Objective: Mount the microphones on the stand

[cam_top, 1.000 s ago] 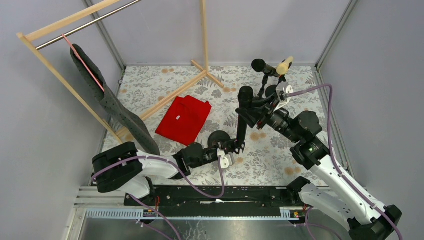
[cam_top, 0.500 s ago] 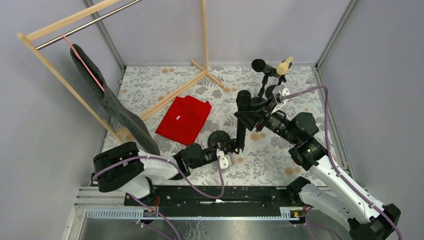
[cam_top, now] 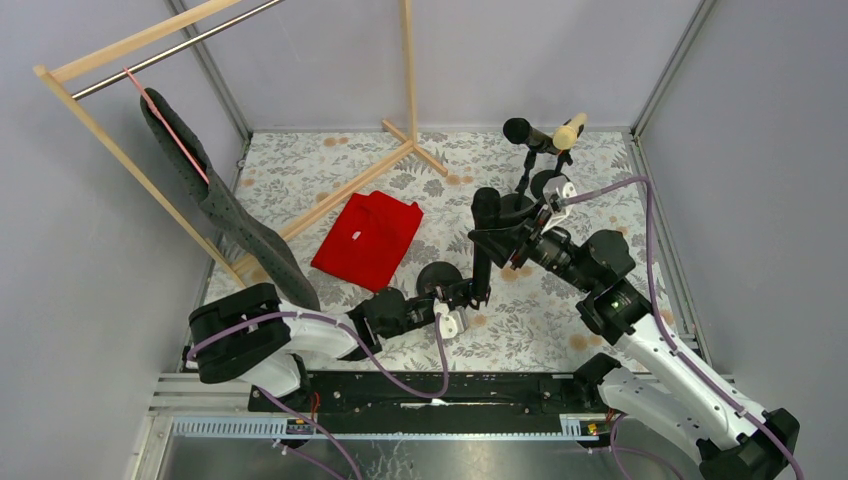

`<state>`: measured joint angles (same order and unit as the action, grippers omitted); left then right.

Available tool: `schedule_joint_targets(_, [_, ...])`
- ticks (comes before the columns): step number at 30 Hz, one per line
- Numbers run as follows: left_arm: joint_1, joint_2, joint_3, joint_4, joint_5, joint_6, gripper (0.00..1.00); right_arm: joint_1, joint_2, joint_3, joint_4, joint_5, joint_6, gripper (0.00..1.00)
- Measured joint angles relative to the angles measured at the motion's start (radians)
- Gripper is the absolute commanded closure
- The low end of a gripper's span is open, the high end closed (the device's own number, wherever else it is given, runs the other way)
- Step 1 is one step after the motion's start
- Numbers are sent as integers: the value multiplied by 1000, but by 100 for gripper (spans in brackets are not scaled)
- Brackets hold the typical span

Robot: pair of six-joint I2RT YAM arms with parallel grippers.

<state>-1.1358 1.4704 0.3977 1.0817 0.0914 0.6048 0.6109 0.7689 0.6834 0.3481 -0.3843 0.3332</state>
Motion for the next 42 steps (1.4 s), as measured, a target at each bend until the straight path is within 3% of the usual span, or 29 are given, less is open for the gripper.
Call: schedule_joint_targets(42, [-14, 39, -16, 89, -28, -10, 100, 4, -90, -101, 55, -43, -2, 100])
